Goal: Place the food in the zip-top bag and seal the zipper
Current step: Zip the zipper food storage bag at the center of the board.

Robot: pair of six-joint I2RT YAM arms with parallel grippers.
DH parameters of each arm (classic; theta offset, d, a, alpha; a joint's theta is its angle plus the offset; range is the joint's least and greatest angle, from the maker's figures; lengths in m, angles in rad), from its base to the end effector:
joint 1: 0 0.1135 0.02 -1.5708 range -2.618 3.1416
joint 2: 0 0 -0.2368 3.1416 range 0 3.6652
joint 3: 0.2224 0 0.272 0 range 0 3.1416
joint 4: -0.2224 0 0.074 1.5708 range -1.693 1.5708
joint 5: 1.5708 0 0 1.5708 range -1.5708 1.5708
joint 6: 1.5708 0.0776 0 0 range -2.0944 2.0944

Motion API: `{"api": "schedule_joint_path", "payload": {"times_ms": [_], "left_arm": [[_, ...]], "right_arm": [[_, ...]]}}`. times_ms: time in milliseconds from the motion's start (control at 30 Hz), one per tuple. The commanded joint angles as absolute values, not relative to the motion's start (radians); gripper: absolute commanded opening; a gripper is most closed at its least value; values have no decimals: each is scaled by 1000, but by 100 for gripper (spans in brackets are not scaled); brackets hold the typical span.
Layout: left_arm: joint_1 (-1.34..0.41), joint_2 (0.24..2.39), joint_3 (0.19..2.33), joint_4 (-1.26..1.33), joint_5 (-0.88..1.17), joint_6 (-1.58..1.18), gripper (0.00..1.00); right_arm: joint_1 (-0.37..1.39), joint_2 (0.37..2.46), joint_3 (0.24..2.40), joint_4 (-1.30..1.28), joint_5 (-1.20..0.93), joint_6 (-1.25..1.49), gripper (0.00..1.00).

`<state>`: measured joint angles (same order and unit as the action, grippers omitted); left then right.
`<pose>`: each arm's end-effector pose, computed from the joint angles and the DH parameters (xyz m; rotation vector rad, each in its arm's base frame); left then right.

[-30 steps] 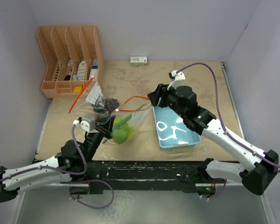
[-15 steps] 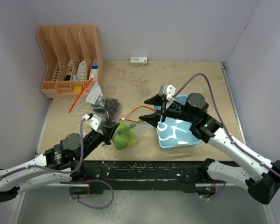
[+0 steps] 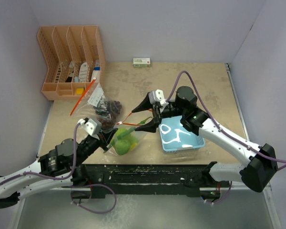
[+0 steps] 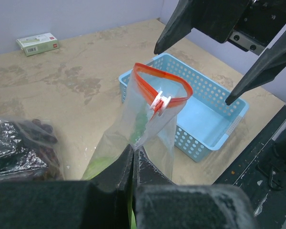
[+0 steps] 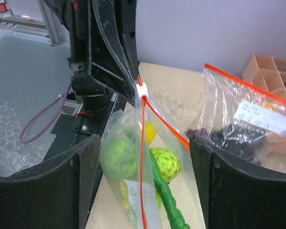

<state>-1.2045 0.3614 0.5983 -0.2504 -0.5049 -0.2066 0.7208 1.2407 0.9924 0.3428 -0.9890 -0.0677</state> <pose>0.1010 -0.1585 0.3159 0.4021 1.5764 -0.6991 0.2061 0.2673 0.3415 -1.3259 0.9903 1.2290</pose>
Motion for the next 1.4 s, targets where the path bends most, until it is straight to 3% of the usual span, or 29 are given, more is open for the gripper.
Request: {"api": "schedule_joint_path", "payload": {"times_ms": [0, 467, 600, 767, 833, 933, 1133, 1233, 1367], "left_arm": [[-1206, 362, 629, -217, -506, -227, 0], [-1206, 351, 634, -222, -497, -233, 0], [-1206, 343, 633, -229, -496, -233, 0], [-1206, 336, 631, -236, -503, -234, 0], [-1206, 335, 629, -238, -503, -234, 0], [-1206, 346, 635, -234, -497, -228, 0], [-1206, 423, 678, -223, -446, -156, 38], [-1206, 467, 704, -214, -438, -128, 44], [-1206, 495, 703, -170, -424, -83, 46]], "right_arm": [[743, 1259, 1076, 431, -1069, -64, 77], [847, 1429, 1171, 324, -990, -117, 73], [847, 1417, 1160, 304, -942, -125, 55], [847, 1406, 1162, 286, -865, -111, 8], [847, 1404, 1165, 283, -830, -98, 1], [848, 1398, 1169, 283, -798, -78, 0], [847, 1389, 1197, 242, -826, -80, 0], [847, 1381, 1198, 225, -845, -90, 0], [847, 1370, 1197, 208, -868, -103, 0]]}}
